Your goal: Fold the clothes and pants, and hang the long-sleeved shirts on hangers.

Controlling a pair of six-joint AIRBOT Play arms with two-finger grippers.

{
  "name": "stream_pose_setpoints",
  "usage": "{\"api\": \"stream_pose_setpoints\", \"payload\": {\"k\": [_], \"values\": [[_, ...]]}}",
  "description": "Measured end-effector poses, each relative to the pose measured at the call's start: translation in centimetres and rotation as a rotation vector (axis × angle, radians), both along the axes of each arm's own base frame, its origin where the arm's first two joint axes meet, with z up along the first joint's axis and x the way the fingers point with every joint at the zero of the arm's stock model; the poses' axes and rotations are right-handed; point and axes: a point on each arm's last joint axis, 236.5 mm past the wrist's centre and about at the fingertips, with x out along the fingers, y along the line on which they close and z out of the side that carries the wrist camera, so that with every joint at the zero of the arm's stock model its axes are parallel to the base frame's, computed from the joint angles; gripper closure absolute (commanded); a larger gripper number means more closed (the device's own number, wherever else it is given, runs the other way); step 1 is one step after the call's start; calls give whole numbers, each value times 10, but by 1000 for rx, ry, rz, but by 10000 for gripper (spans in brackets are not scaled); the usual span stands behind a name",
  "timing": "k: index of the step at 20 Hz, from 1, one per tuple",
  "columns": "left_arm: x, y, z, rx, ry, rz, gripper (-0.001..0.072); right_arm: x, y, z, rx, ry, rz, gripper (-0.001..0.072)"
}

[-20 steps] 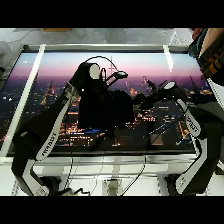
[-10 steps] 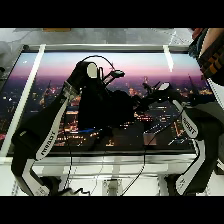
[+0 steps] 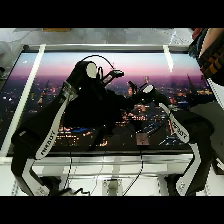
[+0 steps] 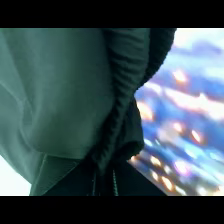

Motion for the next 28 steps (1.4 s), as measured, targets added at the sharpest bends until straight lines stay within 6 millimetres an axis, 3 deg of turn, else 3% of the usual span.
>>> {"api": "stream_pose_setpoints", "payload": {"k": [3,6,9,12,16,20,24,28], "values": [[5,5,5,-2,-18,14,698,14,0,13,30,-57,-27,696],[16,15,21,-23,-64,44,699,27,-17,36,74,-113,-46,696],[23,28,44,-46,-114,78,698,34,-47,75,158,-167,-41,694],[27,41,71,-72,-168,106,699,42,-96,122,215,-243,-78,694],[24,51,105,-105,-236,125,698,47,-183,194,225,-376,-198,694],[18,56,130,-129,-283,131,698,27,-286,255,158,-464,-391,694],[13,59,146,-146,-316,132,698,-22,-391,275,9,-439,-607,694],[9,61,156,-155,-336,133,698,-92,-497,282,-129,-379,-897,694]]}}
